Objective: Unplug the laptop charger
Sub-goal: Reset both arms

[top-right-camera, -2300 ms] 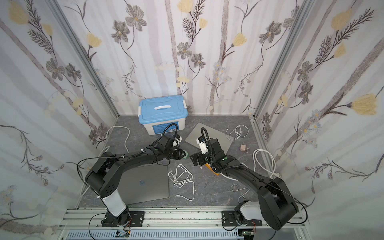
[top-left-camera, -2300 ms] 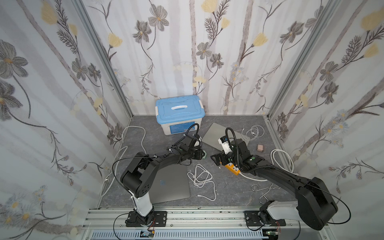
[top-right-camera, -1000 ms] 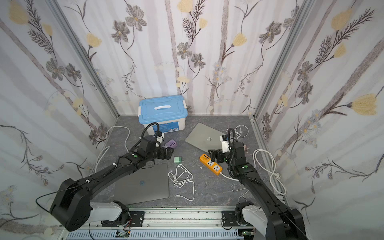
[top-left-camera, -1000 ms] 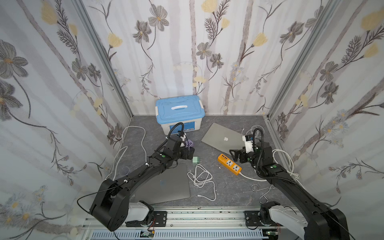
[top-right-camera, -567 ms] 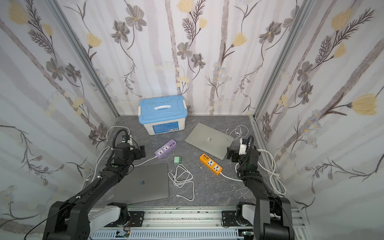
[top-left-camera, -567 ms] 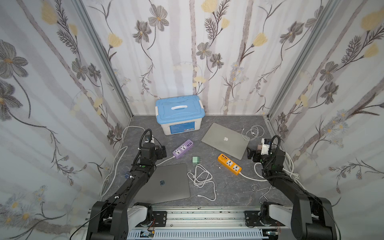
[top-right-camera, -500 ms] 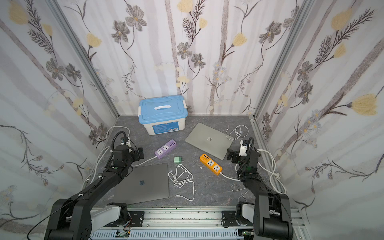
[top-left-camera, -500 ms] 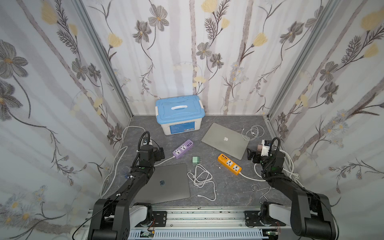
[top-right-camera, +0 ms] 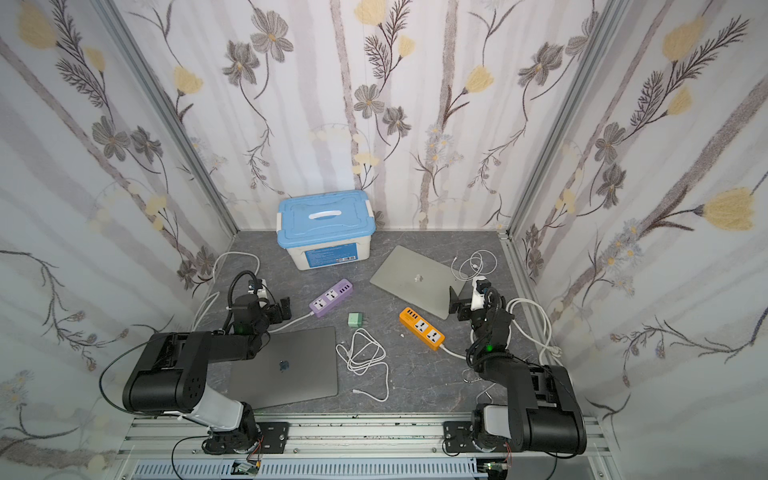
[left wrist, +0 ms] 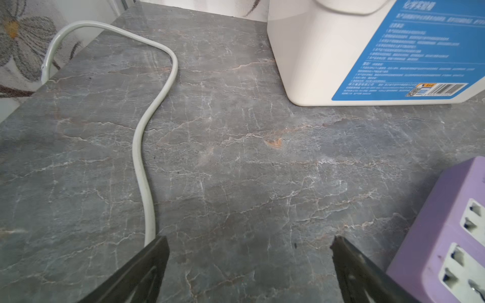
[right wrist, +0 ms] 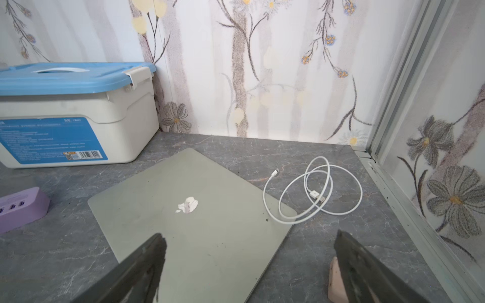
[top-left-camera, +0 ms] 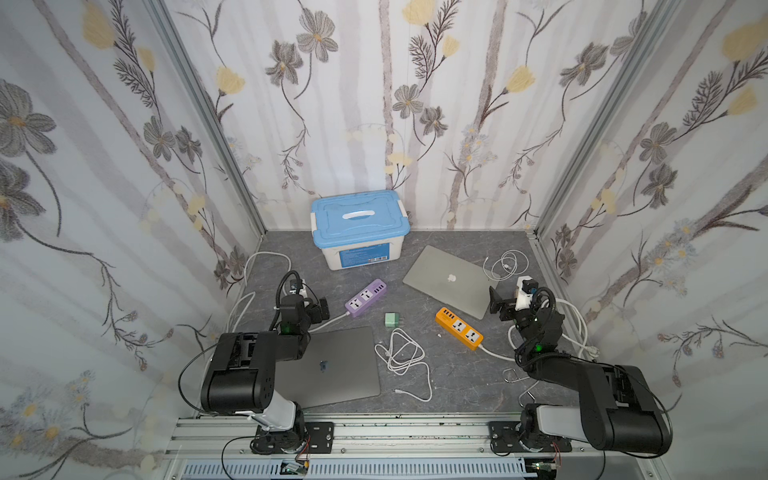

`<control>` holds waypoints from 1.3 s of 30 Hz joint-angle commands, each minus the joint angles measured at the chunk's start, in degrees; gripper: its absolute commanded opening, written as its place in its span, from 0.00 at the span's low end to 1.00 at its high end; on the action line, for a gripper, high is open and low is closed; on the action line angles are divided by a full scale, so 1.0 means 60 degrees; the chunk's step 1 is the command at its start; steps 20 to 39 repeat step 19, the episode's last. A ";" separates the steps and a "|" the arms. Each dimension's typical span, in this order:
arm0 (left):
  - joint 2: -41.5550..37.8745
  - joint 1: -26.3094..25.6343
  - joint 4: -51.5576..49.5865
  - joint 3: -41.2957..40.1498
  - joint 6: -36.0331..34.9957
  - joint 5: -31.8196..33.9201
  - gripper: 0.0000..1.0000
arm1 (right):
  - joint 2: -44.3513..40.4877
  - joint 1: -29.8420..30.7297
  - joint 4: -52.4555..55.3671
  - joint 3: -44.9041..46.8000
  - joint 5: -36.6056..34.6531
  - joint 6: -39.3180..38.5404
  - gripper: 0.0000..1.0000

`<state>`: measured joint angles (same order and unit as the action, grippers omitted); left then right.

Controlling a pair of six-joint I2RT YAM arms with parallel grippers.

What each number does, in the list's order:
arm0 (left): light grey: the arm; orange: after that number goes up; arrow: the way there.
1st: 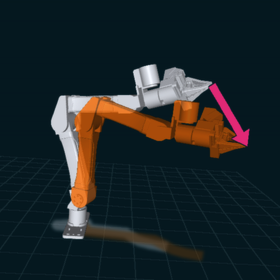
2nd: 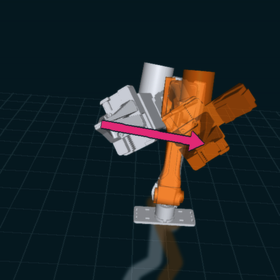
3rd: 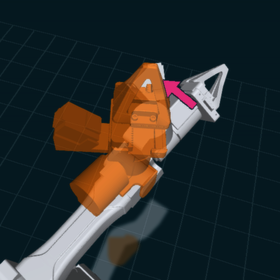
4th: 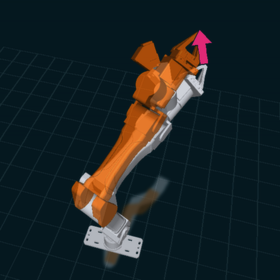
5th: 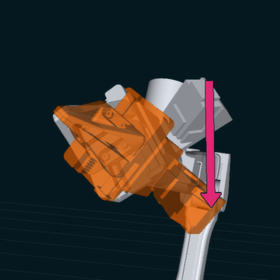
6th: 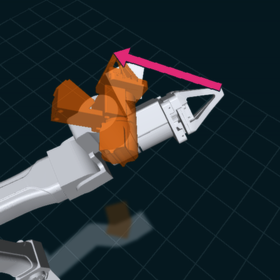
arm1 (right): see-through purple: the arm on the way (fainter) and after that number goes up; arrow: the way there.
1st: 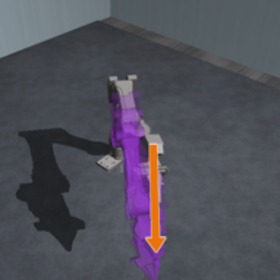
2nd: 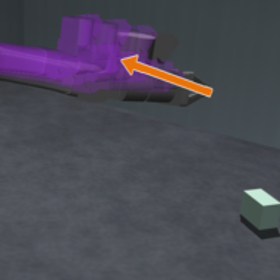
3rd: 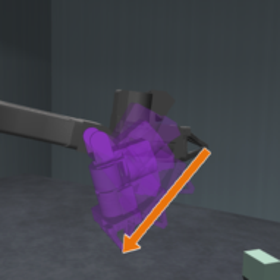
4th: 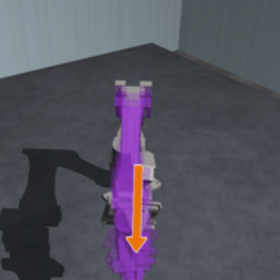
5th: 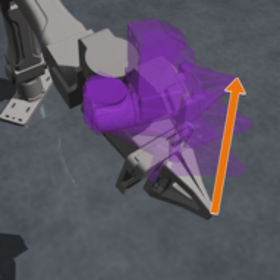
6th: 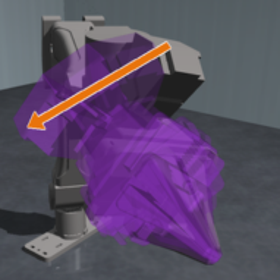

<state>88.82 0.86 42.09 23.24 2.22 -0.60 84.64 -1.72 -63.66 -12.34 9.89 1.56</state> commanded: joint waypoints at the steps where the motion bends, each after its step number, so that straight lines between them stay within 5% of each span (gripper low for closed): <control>1: -0.0015 0.0019 0.0994 0.0032 -0.0239 -0.0273 1.00 | -0.0006 0.0378 -0.1647 0.0277 -0.1783 -0.0273 1.00; 15: 0.0014 0.0010 0.1101 0.0018 -0.0238 -0.0251 1.00 | 0.0115 -0.0179 -0.0480 -0.0387 -0.0457 -0.0082 1.00; 39: 0.0009 0.0003 0.1101 0.0022 -0.0238 -0.0251 1.00 | 0.0000 -0.0141 -0.0669 -0.0223 -0.0554 -0.0099 1.00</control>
